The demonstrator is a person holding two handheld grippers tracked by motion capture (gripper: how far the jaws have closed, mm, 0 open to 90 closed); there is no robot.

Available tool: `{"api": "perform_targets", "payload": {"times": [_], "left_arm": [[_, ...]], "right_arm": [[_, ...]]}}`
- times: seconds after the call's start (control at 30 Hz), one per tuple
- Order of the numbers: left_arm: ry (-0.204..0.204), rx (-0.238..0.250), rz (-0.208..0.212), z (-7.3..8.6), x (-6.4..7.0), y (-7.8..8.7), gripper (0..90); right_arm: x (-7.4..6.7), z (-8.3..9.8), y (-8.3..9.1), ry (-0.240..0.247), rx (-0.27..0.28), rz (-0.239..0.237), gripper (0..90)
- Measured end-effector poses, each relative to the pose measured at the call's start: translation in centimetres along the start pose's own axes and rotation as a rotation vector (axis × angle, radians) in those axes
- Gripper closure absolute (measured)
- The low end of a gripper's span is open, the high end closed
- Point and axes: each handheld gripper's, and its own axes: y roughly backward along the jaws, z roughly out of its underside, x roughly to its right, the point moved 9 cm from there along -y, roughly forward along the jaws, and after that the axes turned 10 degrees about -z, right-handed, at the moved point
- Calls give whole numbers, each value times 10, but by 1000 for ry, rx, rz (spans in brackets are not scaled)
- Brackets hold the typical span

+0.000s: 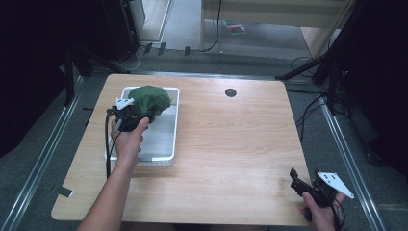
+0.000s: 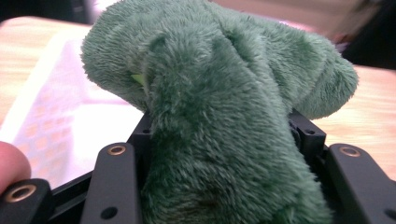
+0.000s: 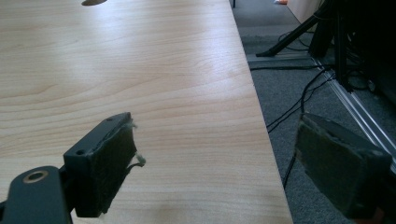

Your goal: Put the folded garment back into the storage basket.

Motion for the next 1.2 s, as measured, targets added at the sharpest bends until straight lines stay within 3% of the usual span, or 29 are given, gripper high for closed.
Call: {"api": "perform_targets", "payload": {"times": [0.13,0.33,0.53,0.8,0.83,1.0,1.1,1.2], "left_arm": [[-23,-53,-16,7,-2,-11,444],[-9,-130,-8,17,-1,-22,431],[-36,-201,3,25,3,-29,381],[-35,-264,3,28,1,-26,126],[-19,-262,12,26,2,-25,100],[-16,-213,64,17,8,-14,18],[-11,-176,69,11,8,-7,16],[-22,-132,100,6,11,3,16]], "right_arm": [[0,0,0,-6,2,1,131],[0,0,0,-7,1,0,131],[0,0,1,-3,5,-5,131],[1,0,0,-2,5,-4,131],[1,0,0,-3,5,-4,131],[1,0,0,-3,4,-3,131],[0,0,0,-3,3,0,131],[0,0,0,-3,4,2,131]]}}
